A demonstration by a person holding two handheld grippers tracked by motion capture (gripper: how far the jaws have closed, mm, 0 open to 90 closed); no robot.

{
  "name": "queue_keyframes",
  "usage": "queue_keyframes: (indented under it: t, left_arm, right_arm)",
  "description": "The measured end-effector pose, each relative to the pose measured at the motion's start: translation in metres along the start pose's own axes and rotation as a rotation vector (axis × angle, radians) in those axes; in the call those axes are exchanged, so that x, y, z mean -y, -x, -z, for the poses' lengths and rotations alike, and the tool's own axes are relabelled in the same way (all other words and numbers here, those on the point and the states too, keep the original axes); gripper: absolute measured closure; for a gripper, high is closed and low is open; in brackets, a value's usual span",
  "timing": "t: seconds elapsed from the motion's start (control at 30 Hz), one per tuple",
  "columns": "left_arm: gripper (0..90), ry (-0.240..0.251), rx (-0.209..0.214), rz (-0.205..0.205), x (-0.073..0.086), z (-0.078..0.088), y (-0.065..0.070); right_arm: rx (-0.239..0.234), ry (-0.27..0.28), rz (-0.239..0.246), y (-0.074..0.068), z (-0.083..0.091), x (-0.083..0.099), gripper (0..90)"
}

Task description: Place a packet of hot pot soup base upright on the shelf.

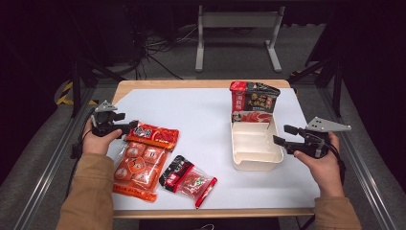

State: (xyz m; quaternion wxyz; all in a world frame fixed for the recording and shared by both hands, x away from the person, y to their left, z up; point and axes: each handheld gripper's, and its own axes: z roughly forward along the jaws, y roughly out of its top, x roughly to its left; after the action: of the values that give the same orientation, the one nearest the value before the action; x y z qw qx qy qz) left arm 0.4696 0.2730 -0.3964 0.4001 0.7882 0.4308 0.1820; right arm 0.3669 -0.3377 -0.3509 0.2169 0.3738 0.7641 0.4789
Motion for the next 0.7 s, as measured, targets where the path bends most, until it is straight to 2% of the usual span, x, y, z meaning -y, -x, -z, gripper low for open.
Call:
queue_keyframes:
  t: [0.13,0.2,0.23,0.33,0.5,0.67,0.7]
  left_arm:
    - [32.4,-0.017,0.006,-0.023,0.004,-0.009,-0.003]
    - [32.3,-0.027,0.016,-0.02,0.005,-0.011,-0.003]
    - [32.3,-0.039,0.014,-0.005,0.006,-0.014,-0.003]
    - [34.3,-0.047,0.014,-0.003,0.007,-0.017,-0.004]
    - [34.4,-0.085,0.013,0.027,0.011,-0.022,-0.009]
    - [34.0,-0.108,0.031,0.06,0.017,-0.027,-0.015]
    - [34.2,-0.116,0.035,0.077,0.018,-0.028,-0.016]
  right_arm:
    - [0.002,-0.007,0.01,0.001,-0.002,0.002,36.2]
    - [0.002,-0.007,0.01,0.001,-0.003,0.002,36.2]
    - [0.0,-0.008,0.011,0.001,-0.003,0.002,36.2]
    - [0.002,-0.01,0.013,0.001,-0.004,0.003,36.2]
    - [0.002,-0.015,0.012,0.002,-0.005,0.005,36.2]
    - [0.002,-0.025,0.012,0.002,-0.007,0.006,36.0]
    - [0.0,-0.024,0.014,0.002,-0.008,0.006,35.9]
